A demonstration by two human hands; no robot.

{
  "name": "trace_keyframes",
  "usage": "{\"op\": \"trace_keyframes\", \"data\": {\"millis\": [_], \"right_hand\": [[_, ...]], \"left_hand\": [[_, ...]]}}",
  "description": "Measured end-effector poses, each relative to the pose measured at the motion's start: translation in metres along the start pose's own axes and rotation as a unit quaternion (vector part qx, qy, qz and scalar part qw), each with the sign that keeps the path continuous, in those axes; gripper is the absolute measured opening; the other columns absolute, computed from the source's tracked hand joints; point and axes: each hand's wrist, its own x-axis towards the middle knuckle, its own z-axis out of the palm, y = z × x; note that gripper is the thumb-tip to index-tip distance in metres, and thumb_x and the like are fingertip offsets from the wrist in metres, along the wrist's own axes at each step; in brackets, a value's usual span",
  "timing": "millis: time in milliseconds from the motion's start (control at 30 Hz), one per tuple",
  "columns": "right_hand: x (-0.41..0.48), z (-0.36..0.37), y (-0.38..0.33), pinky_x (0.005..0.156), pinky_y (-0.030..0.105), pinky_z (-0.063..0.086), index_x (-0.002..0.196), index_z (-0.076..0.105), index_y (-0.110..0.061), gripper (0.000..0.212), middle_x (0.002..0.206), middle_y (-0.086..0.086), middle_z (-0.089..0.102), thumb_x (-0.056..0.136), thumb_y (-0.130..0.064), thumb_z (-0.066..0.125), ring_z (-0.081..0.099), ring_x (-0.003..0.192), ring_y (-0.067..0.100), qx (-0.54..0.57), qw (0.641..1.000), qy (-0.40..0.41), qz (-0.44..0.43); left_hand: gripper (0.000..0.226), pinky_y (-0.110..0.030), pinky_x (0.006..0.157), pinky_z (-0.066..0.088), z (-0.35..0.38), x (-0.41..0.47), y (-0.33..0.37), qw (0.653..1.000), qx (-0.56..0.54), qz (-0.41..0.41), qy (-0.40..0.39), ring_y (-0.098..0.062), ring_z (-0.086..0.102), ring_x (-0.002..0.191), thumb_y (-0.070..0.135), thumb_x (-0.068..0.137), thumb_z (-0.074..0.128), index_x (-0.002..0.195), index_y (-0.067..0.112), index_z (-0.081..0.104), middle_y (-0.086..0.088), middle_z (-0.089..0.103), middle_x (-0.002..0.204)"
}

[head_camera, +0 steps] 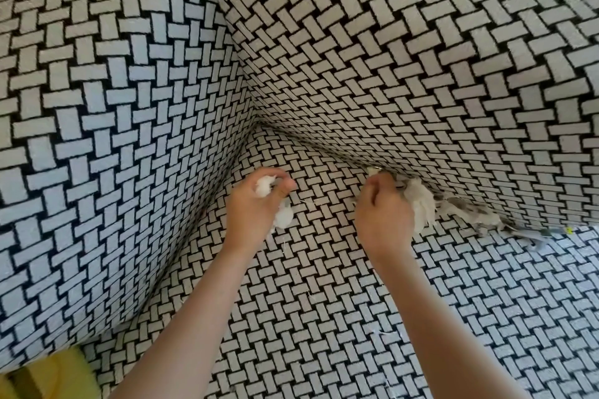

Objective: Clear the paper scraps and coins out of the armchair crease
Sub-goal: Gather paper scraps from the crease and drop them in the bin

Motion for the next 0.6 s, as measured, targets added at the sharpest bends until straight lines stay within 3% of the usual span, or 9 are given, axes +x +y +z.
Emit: {"op": "trace_keyframes", "data": {"millis": [67,167,267,367,433,500,533,600], "right_hand": [[-0.004,0.002,-0.001,0.054,0.031,0.040,0.124,0.037,-0.004,0.036,0.067,0.005,0.059,0.100,-0.030,0.031,0.057,0.066,0.026,-0.103,0.993,-0.061,-0.022],[-0.001,0.002,-0.007,0.063,0.029,0.036,0.131,0.030,-0.004,0.041,0.100,0.013,0.066,0.100,-0.030,0.032,0.062,0.093,0.029,-0.191,0.975,-0.110,-0.012],[0.001,-0.004,-0.011,0.069,0.027,0.033,0.121,0.048,-0.005,0.025,0.109,0.012,0.064,0.099,-0.013,0.037,0.060,0.100,0.026,-0.204,0.969,-0.132,-0.035],[-0.005,-0.007,-0.006,0.065,0.025,0.037,0.114,0.049,0.001,0.021,0.102,0.014,0.063,0.098,-0.007,0.037,0.061,0.090,0.027,-0.157,0.978,-0.122,-0.065],[-0.009,-0.009,-0.003,0.063,0.027,0.038,0.118,0.042,0.004,0.023,0.089,0.009,0.060,0.097,-0.004,0.036,0.058,0.077,0.025,-0.084,0.991,-0.100,-0.040],[-0.011,-0.009,0.000,0.059,0.026,0.039,0.116,0.041,0.004,0.022,0.073,-0.001,0.049,0.095,-0.002,0.034,0.047,0.060,0.014,0.012,0.996,-0.088,-0.005],[-0.014,-0.010,-0.002,0.053,0.022,0.040,0.111,0.042,0.002,0.018,0.069,-0.003,0.045,0.095,-0.002,0.035,0.043,0.055,0.010,0.063,0.994,-0.093,0.012],[-0.022,-0.008,-0.007,0.040,0.012,0.035,0.104,0.039,-0.006,0.011,0.065,-0.003,0.045,0.094,-0.003,0.039,0.040,0.050,0.006,0.154,0.978,-0.133,0.046]], "left_hand": [[0.028,-0.006,0.051,0.040,0.002,-0.003,0.000,0.988,0.136,0.034,-0.072,-0.001,0.049,0.064,0.032,0.071,0.074,0.095,0.025,0.062,0.010,0.055,0.083],[0.048,-0.017,0.062,0.039,0.008,-0.002,0.004,0.939,0.308,0.081,-0.131,-0.011,0.047,0.077,0.041,0.069,0.073,0.112,0.024,0.059,0.004,0.046,0.096],[0.033,-0.027,0.068,0.046,0.013,-0.005,0.007,0.919,0.346,0.141,-0.124,-0.018,0.053,0.083,0.035,0.080,0.066,0.110,0.020,0.062,0.000,0.047,0.097],[0.021,-0.029,0.072,0.048,0.015,-0.004,0.002,0.888,0.398,0.187,-0.130,-0.022,0.056,0.091,0.015,0.088,0.060,0.108,0.014,0.062,-0.006,0.053,0.102],[0.020,-0.027,0.071,0.048,0.012,-0.004,0.002,0.920,0.343,0.139,-0.129,-0.020,0.056,0.090,0.015,0.090,0.056,0.110,0.010,0.059,-0.004,0.052,0.103],[0.022,-0.022,0.059,0.050,0.003,-0.004,0.010,0.979,0.182,0.012,-0.093,-0.016,0.055,0.078,0.024,0.093,0.051,0.110,0.011,0.055,0.000,0.054,0.094],[0.020,-0.018,0.049,0.049,-0.005,-0.007,0.013,0.993,0.085,-0.046,-0.068,-0.013,0.055,0.070,0.025,0.094,0.049,0.110,0.013,0.053,0.002,0.056,0.089],[0.015,-0.019,0.041,0.046,-0.020,-0.015,0.013,0.992,0.017,-0.106,-0.063,-0.008,0.053,0.062,0.022,0.094,0.050,0.108,0.017,0.048,0.007,0.056,0.082]]}}
